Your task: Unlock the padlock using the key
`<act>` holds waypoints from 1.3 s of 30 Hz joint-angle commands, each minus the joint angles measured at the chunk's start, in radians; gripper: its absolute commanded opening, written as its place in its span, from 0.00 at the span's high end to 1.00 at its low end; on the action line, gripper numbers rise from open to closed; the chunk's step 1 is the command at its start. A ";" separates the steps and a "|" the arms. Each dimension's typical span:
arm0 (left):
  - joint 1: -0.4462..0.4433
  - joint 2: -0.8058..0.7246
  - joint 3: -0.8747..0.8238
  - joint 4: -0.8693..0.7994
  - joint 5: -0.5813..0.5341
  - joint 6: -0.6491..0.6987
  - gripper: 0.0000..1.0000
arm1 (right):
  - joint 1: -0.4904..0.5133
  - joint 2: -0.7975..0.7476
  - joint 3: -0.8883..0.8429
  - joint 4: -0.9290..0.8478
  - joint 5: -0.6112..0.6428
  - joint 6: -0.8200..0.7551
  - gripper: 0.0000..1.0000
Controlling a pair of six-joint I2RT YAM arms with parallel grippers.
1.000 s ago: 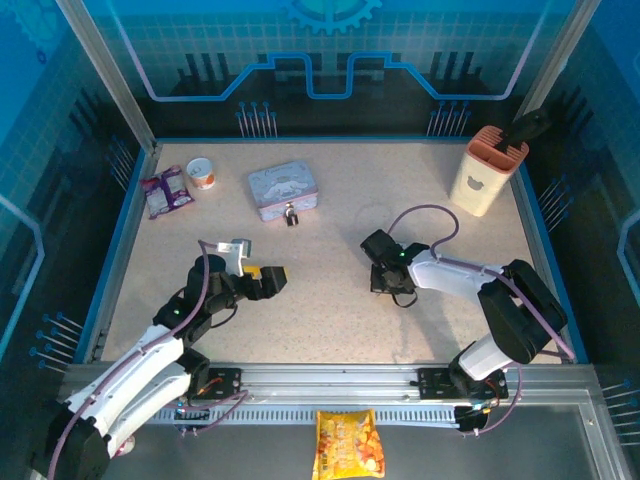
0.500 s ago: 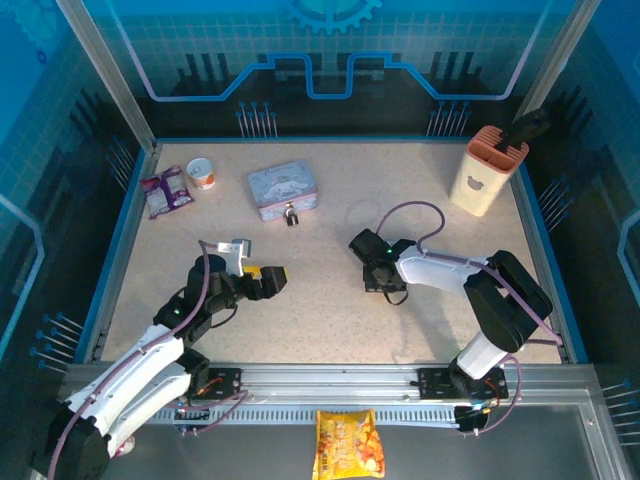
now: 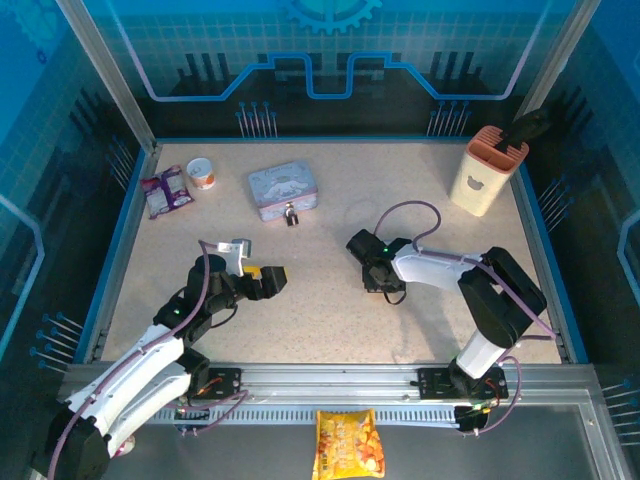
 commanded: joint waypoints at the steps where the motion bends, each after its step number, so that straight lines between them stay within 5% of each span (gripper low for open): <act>1: -0.008 -0.001 -0.009 0.019 -0.007 0.005 0.01 | 0.016 0.026 0.021 -0.035 0.023 -0.002 0.73; 6: -0.007 -0.001 -0.008 0.019 -0.010 0.005 0.01 | 0.018 0.036 0.014 -0.013 0.009 -0.005 0.74; 16: -0.008 0.004 -0.009 0.022 -0.014 0.007 0.01 | 0.017 -0.009 0.009 -0.001 0.007 0.000 0.95; 33: -0.022 0.169 0.003 0.176 0.086 0.013 0.01 | 0.035 -0.423 -0.180 0.311 -0.150 0.148 1.00; 39: -0.125 0.316 0.046 0.295 0.101 0.054 0.06 | 0.075 -0.556 -0.165 0.337 -0.157 0.203 1.00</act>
